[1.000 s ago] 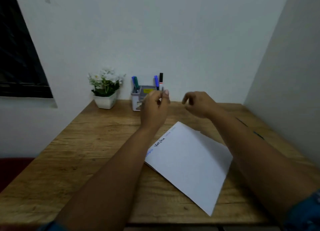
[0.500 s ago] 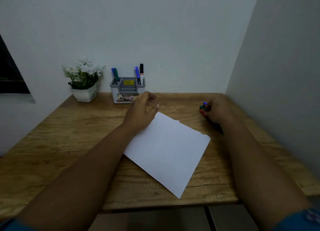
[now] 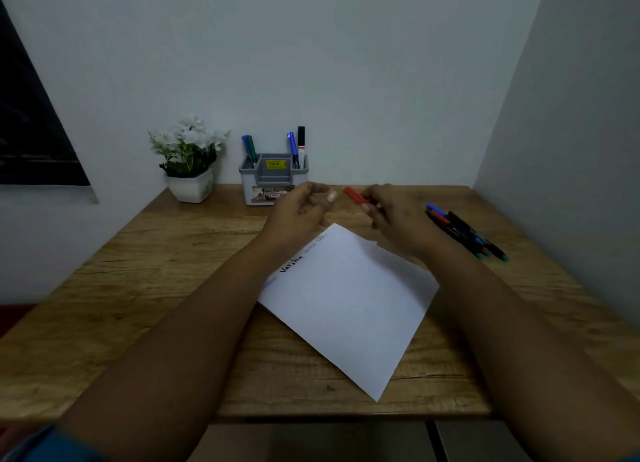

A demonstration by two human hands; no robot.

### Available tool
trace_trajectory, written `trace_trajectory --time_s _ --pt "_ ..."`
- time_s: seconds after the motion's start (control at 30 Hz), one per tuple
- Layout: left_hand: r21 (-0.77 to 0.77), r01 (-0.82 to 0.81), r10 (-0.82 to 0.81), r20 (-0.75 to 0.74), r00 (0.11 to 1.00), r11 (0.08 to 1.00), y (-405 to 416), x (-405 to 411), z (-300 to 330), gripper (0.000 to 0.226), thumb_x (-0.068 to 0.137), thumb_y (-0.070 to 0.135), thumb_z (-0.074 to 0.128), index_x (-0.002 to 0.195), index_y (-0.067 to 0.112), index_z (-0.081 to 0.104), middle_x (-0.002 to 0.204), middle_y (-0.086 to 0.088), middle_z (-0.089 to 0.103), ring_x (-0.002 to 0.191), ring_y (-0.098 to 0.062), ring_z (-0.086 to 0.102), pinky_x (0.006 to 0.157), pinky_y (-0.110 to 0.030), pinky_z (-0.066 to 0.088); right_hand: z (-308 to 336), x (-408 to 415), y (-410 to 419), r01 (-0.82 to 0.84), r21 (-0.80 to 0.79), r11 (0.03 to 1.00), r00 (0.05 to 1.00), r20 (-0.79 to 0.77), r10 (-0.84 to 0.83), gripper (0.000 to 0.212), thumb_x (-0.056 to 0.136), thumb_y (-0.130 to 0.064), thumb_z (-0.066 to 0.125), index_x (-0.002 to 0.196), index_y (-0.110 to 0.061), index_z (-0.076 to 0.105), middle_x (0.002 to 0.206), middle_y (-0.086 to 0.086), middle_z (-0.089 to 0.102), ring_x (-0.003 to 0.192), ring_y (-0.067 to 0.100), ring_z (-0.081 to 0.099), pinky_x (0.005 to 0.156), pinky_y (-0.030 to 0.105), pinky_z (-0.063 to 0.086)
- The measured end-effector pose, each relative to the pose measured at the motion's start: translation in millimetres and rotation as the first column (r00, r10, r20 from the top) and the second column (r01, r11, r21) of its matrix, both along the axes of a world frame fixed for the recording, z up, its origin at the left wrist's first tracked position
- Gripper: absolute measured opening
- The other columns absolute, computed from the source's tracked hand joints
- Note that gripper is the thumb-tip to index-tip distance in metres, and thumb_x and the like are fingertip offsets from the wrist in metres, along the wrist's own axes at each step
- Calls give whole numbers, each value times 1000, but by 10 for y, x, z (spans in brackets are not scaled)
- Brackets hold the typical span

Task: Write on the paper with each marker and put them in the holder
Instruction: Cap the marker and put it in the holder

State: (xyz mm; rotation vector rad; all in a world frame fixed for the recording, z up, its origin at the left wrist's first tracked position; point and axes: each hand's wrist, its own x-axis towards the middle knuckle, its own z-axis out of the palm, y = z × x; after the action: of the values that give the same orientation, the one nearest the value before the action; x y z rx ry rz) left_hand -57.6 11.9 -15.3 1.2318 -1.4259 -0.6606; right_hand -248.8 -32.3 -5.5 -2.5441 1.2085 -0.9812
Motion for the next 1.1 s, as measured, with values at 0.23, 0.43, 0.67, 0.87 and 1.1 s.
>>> trace_trajectory --time_s 0.23,0.43,0.67,0.87,1.1 --pt "-23 113 -115 -128 985 993 55 12 78 19 94 13 59 76 12 65 66 -2 64 53 1 57 56 -13 48 -144 399 79 -162 -118 980 985 45 168 22 101 -26 46 112 -15 63 88 1 69 75 16 60 67 37 50" --pt "3 -137 137 -87 987 991 -84 243 100 25 97 29 55 81 13 65 65 1 64 51 -3 55 56 -20 45 -203 258 -63 -111 57 992 994 16 110 42 104 -34 39 145 -27 43 113 -3 67 100 14 61 85 28 45" --pt "247 -165 183 -54 982 955 -170 294 -49 21 103 15 35 90 17 51 82 -6 56 61 -14 49 51 -23 42 -242 116 -238 -518 486 704 606 789 -100 25 106 -9 35 117 -15 56 95 12 65 70 13 62 62 20 53" --pt "213 -23 -116 615 780 977 -203 316 -206 21 87 33 68 106 25 70 96 4 66 89 -9 59 73 -24 47 -267 228 -192 -636 561 530 551 811 -197 9 97 -13 55 103 -9 60 109 11 72 94 16 70 87 27 57" --pt "230 -14 -135 617 775 973 -208 308 -175 29 79 29 78 107 22 74 97 5 72 86 -4 60 77 -19 43 -252 422 -341 -325 648 689 793 583 -174 24 90 -24 69 98 -1 70 61 -3 61 51 5 52 50 15 42"
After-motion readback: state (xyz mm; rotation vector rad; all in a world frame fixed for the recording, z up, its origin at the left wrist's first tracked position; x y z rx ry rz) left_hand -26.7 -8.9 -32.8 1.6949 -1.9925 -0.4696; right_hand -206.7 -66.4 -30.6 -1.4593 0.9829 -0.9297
